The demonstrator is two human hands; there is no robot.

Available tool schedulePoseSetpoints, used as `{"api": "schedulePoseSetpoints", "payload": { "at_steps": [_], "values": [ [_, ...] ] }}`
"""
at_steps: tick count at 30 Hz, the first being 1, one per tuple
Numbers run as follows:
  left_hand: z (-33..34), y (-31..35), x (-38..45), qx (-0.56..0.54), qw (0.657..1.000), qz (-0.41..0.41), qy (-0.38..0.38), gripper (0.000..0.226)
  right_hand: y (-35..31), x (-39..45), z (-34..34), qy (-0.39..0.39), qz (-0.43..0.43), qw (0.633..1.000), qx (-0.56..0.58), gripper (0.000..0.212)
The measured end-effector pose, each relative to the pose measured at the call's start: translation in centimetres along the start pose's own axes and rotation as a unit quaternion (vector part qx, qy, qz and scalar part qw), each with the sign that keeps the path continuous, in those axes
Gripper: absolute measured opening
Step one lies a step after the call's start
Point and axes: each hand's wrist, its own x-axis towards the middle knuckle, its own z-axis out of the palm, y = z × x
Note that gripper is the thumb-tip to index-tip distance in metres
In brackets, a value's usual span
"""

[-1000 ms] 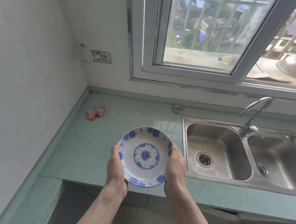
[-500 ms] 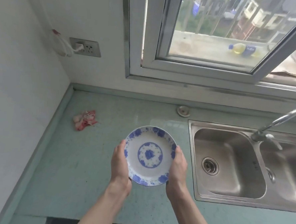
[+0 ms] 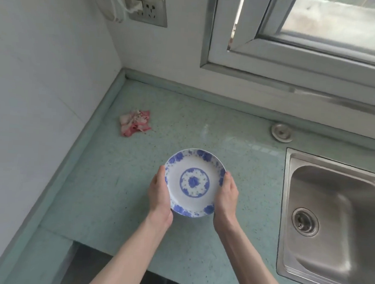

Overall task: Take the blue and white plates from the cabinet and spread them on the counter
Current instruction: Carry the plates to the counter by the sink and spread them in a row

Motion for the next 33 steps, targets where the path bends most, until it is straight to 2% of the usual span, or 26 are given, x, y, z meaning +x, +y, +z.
{"api": "schedulePoseSetpoints", "payload": {
  "at_steps": [6, 11, 17, 20, 25, 33],
  "values": [
    [-2.1, 1.0, 4.4, -0.02, 0.999, 0.0, 0.032, 0.046, 1.5, 1.6, 5.3, -0.027, 0.001, 1.0, -0.013, 0.028],
    [-4.2, 2.1, 8.6, -0.017, 0.997, 0.054, 0.06, 0.03, 3.2, 3.0, 9.5, -0.058, -0.051, 0.997, -0.023, 0.048],
    [-6.0, 3.1, 11.6, 0.018, 0.993, 0.106, 0.043, 0.028, 4.9, 4.1, 12.7, -0.054, -0.091, 0.993, -0.048, 0.04],
    [-6.4, 3.3, 12.5, 0.033, 0.993, 0.114, 0.026, 0.032, 5.0, 4.1, 13.6, -0.045, -0.106, 0.992, -0.048, 0.043],
    [-7.3, 2.9, 14.7, 0.044, 0.994, 0.096, 0.022, 0.055, 5.7, 4.2, 14.7, -0.045, -0.109, 0.99, -0.073, 0.049],
    [-7.8, 2.5, 15.4, 0.059, 0.993, 0.098, 0.02, 0.053, 6.5, 4.8, 14.7, -0.061, -0.124, 0.986, -0.094, 0.049]
  ]
}}
